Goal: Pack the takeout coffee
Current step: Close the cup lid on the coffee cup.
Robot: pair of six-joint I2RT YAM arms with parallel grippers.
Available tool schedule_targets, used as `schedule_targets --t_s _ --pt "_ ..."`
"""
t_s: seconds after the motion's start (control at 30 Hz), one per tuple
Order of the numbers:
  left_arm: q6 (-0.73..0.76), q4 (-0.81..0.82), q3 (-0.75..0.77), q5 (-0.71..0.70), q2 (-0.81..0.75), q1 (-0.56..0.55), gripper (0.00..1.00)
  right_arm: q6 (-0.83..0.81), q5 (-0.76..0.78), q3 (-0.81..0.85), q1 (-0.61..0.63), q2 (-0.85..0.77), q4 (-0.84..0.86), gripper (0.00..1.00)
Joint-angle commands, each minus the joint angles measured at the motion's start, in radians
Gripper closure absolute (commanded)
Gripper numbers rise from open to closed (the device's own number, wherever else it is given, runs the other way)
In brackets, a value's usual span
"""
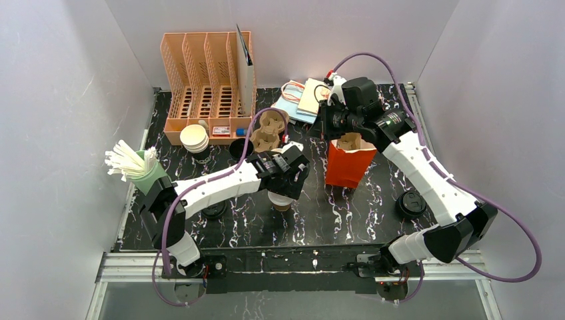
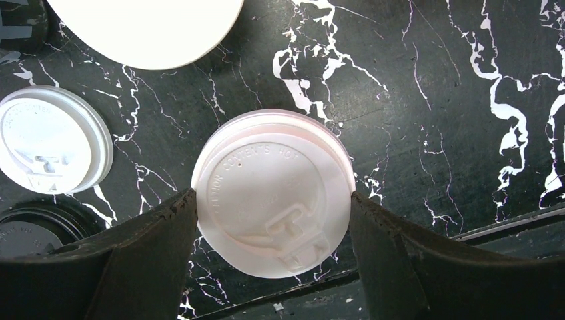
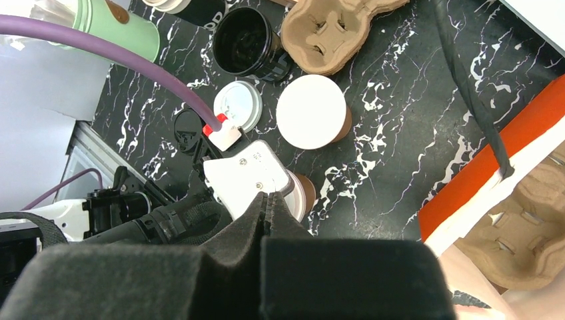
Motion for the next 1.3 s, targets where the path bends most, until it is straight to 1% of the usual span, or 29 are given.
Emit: schedule_targets --t_s 0.0,0.1,0.23,0.4,0.73,0.83,0.97,1.03,1.27 --pt "-0.035 -0.05 -0.073 0.042 0.041 -0.006 0.26 -0.011 -0.012 -0.015 0.004 -0.033 -0.013 0.97" --pt "-0.041 -0.036 -0.099 0.042 0.036 -0.006 0.26 -0.011 -0.012 -0.015 0.003 -0.033 -0.015 0.97" --pt "-0.042 -0.029 -0.112 0.029 0.037 -0.006 0.24 -0.012 -0.013 -0.014 0.004 -0.029 -0.024 0.97" --pt "-0.056 -0.006 -0.143 0.021 0.033 -0.006 0.24 -0.013 -0.009 -0.015 0.003 -0.031 -0.036 0.97" --pt "-0.053 0.002 -0.14 -0.065 0.002 -0.008 0.25 -0.004 -0.015 -0.029 0.004 -0.039 -0.043 0.97" --pt "-0.05 -0.007 -0.123 -0.066 -0.009 -0.009 0.21 -0.002 -0.019 -0.019 0.004 -0.035 -0.062 0.96" --pt "-0.052 -0.03 -0.073 -0.062 -0.033 -0.009 0.1 0.001 -0.02 -0.007 0.003 -0.02 -0.086 0.96" --pt "-0.049 -0.051 -0.033 -0.058 -0.038 -0.009 0.07 0.003 -0.023 -0.002 0.003 -0.014 -0.087 0.96" --pt "-0.045 -0.136 0.133 -0.053 -0.034 -0.009 0.02 0.006 -0.029 0.013 0.004 0.007 -0.105 0.96"
